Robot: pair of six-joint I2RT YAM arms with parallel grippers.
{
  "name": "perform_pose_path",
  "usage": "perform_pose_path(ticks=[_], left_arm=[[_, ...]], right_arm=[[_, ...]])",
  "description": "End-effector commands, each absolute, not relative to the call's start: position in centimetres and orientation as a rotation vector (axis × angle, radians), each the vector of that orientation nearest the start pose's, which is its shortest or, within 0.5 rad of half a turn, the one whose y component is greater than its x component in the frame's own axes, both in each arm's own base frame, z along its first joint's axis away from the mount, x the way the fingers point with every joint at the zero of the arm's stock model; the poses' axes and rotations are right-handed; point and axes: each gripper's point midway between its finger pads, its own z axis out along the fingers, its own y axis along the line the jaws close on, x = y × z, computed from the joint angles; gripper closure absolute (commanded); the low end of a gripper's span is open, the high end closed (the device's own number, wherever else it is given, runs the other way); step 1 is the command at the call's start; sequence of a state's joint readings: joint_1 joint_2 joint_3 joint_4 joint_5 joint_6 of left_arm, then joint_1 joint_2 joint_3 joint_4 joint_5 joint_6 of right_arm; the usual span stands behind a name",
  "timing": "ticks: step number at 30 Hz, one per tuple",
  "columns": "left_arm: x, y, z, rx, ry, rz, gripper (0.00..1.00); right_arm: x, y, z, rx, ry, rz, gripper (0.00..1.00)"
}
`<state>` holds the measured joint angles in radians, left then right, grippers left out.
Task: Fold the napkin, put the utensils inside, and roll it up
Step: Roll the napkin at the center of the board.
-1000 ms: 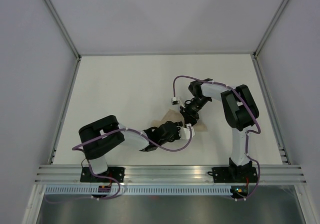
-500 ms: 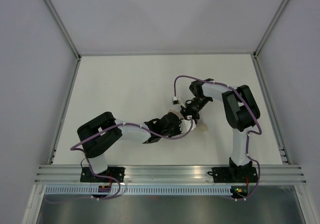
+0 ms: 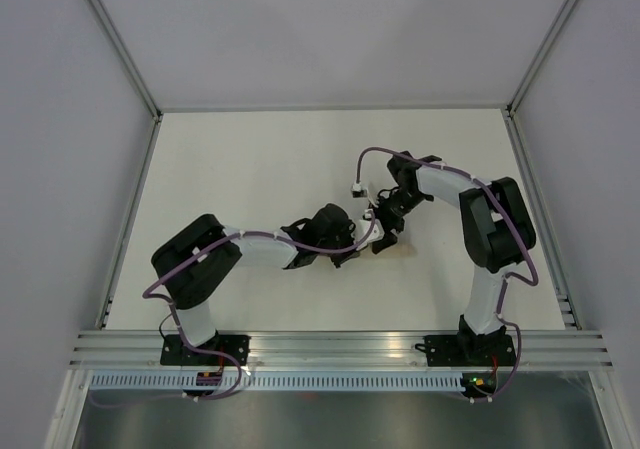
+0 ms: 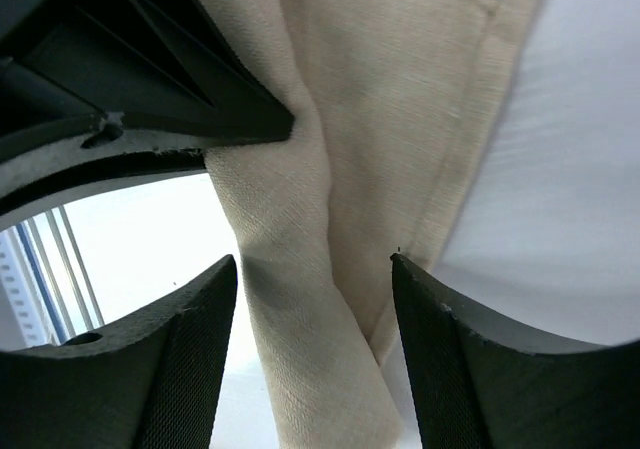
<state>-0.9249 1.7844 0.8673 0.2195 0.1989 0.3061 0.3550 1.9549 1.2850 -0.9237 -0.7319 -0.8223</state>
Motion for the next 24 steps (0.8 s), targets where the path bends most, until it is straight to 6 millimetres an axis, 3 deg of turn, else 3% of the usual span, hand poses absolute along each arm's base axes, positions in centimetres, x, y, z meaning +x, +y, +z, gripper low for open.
perform_pose_path(ticks=[1,7,9,14,20,21,23,24], left_arm=[[22.2,-34.7,-0.7,1.466,1.992,-0.645,0.98],[22.4,-34.6,-0.8,1.456,2.052,-0.725,0.97],[22.7,-34.7,-1.0,1.450,2.077,-0.749,0.97],[22.9,-34.5,-0.9,1.421,2.163,-0.885,0.96],[23.4,-34.6,-1.5,1.393,2.278,-1.034,0.96],[22.8,-34.1,-2.3,1.397,2.340,-1.048,0.95],[23.4,-34.5,-2.1,1.388,2.355,-1.075,0.95],[23.1,-34.3,-2.3,1.384,2.391,-1.092,0.95]], right_arm=[[28.3,19.7,4.6,-1.470,2.280,0.970,0.30],[30.8,18.5,6.8,-1.292,2.241,0.942,0.29],[32.2,17.6,8.2,-1.228,2.191,0.905,0.29],[33.4,15.2,10.4,-1.095,2.107,0.843,0.29],[31.7,13.9,11.9,-1.160,1.957,0.701,0.27],[30.9,13.6,11.9,-1.187,1.938,0.656,0.25],[30.2,14.0,12.5,-1.255,1.860,0.577,0.24],[29.2,14.1,11.5,-1.279,1.864,0.570,0.24]])
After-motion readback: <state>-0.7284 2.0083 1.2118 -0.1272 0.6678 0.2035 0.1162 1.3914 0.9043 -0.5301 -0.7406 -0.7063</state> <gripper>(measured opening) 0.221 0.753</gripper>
